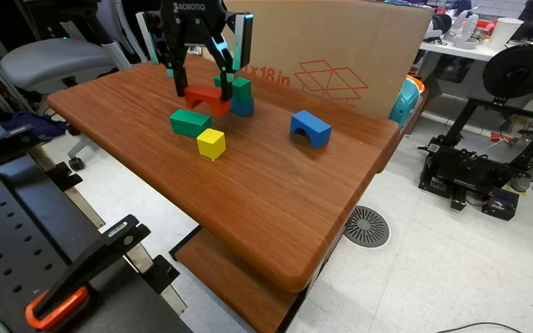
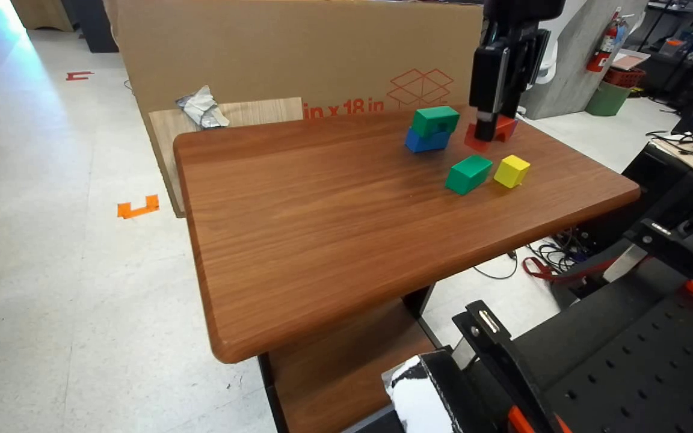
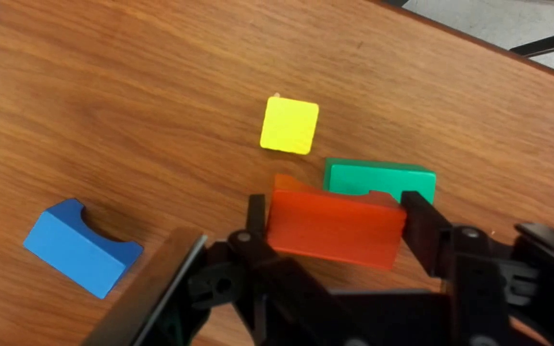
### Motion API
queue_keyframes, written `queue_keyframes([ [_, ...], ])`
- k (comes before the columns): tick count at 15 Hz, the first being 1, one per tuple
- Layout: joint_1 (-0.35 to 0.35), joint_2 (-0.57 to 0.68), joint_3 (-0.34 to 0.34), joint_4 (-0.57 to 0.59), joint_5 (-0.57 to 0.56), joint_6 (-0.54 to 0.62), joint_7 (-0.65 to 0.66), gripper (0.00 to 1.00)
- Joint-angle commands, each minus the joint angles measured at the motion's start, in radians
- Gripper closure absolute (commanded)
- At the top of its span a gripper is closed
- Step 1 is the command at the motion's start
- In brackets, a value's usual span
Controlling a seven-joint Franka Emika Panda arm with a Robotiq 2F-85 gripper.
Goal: Pick up the orange object and put it on top of the green object
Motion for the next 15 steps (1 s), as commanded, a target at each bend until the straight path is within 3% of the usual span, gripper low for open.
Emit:
queue_keyframes([
  [1,0.016,-0.043,-0.009,-0.065,-0.067,0.06,0.03,0.55],
  [15,0.023,-0.078,0.002,-0.14,-0.118,0.106,0.017,0.55],
])
